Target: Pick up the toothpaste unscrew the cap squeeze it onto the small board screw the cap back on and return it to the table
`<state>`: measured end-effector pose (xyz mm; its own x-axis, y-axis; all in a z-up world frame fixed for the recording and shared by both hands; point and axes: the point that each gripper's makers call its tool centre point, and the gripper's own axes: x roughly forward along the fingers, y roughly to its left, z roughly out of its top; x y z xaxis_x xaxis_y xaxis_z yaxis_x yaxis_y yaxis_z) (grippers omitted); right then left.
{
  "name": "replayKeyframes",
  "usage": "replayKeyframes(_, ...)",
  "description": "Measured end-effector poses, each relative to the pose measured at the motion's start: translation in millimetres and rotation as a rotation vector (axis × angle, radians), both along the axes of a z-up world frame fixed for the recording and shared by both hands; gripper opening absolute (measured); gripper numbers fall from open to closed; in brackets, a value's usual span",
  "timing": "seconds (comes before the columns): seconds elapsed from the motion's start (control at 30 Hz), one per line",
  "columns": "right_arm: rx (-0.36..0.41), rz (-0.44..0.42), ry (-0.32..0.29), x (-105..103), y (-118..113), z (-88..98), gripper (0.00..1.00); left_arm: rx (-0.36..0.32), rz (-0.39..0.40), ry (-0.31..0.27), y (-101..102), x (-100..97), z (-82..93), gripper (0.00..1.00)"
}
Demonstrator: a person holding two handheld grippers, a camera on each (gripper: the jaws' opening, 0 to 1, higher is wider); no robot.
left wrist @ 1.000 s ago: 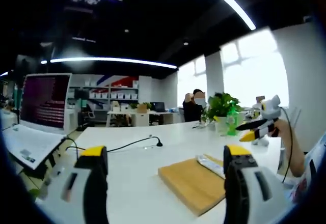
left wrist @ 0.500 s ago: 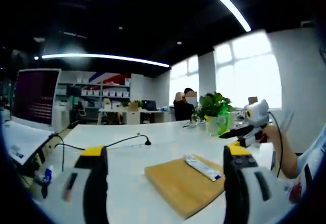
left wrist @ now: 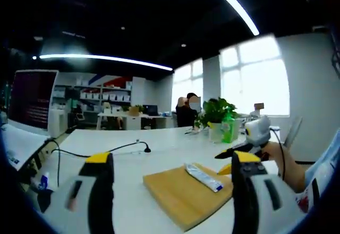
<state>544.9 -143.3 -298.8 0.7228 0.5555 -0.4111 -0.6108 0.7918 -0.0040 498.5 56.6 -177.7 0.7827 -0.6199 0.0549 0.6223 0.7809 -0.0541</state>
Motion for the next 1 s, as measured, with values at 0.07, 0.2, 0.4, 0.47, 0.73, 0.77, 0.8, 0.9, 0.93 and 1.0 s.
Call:
replayKeyframes(0.07, 0.004, 0.000, 0.010, -0.2, 1.7, -5.3, 0.68, -0.001, 0.001, 0.000, -0.1, 0.3, -0.6, 0.93)
replayKeyframes(0.2, 0.004, -0.001, 0.019, 0.3, 3.3, -10.6, 0.68, 0.009, -0.009, 0.008, -2.6, 0.4, -3.4, 0.93)
replayKeyframes(0.4, 0.019, -0.004, 0.025, 2.9, 7.6, -15.3, 0.66, 0.006, -0.033, 0.004, -8.2, -1.7, -2.8, 0.94)
replayKeyframes(0.47, 0.020, -0.006, 0.027, 4.1, 9.6, -18.2, 0.66, 0.009, -0.037, 0.004, -9.3, -2.2, -2.9, 0.94)
replayKeyframes(0.73, 0.032, 0.004, 0.040, 4.0, 17.0, -24.9, 0.63, 0.008, -0.040, 0.016, -9.7, -1.8, -6.2, 0.93)
replayKeyframes(0.77, 0.031, 0.004, 0.040, 4.0, 17.3, -25.1, 0.62, 0.008, -0.041, 0.016, -10.0, -1.6, -6.2, 0.93)
replayKeyframes(0.8, 0.029, 0.005, 0.040, 3.9, 17.7, -25.4, 0.62, 0.008, -0.043, 0.017, -10.5, -1.4, -6.0, 0.93)
replayKeyframes(0.9, 0.027, 0.005, 0.040, 3.8, 17.9, -25.9, 0.62, 0.005, -0.053, 0.015, -12.7, -0.3, -4.1, 0.93)
replayKeyframes(0.93, 0.028, 0.005, 0.040, 3.8, 18.0, -26.0, 0.61, 0.004, -0.058, 0.015, -13.6, 0.5, -3.6, 0.93)
replayKeyframes(1.0, 0.028, 0.007, 0.041, 3.7, 18.1, -26.1, 0.61, 0.003, -0.073, 0.019, -16.4, 1.8, -3.6, 0.93)
